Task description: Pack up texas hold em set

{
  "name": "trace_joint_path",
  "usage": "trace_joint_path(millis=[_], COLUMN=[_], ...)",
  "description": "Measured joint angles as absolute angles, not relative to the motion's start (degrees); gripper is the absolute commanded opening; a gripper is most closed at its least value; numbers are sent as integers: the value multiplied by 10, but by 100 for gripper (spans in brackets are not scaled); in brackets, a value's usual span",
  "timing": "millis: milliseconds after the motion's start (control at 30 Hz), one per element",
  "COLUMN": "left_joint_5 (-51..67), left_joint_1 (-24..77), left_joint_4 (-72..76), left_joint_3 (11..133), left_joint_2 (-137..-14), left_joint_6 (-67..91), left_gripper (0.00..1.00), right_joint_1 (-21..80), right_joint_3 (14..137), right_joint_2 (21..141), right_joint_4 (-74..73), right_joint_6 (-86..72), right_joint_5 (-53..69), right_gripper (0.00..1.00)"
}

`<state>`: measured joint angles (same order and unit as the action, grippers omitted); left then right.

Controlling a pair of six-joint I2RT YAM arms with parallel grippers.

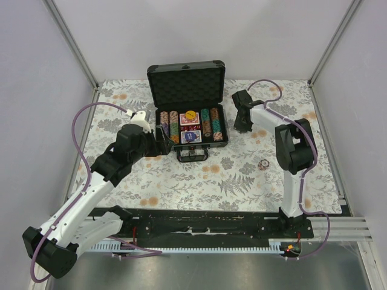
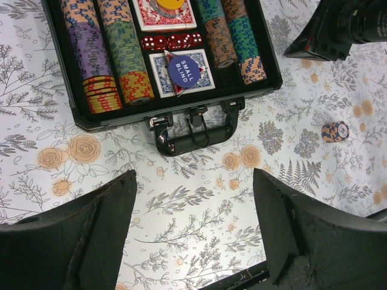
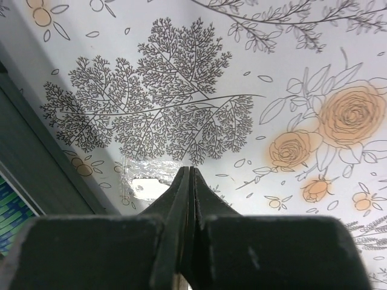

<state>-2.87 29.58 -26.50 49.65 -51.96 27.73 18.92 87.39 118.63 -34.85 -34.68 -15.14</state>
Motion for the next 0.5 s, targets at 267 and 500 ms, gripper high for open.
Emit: trace_joint_path(millis=[267,500], left_joint_5=[-29,-29], left_joint_1=[296,296], left_joint_4=[-265,-265], left_joint_3=[496,496], left_joint_2=[-520,-520], left_joint_6=[277,277], left_gripper=[84,84], right_joint_1=[187,187], right_joint_3=[870,870], right_joint_2=[1159,1160], right_joint_4=[-352,-352], right_joint_6=[-339,-266], right_joint_5=[-145,-109], right_gripper=[49,75])
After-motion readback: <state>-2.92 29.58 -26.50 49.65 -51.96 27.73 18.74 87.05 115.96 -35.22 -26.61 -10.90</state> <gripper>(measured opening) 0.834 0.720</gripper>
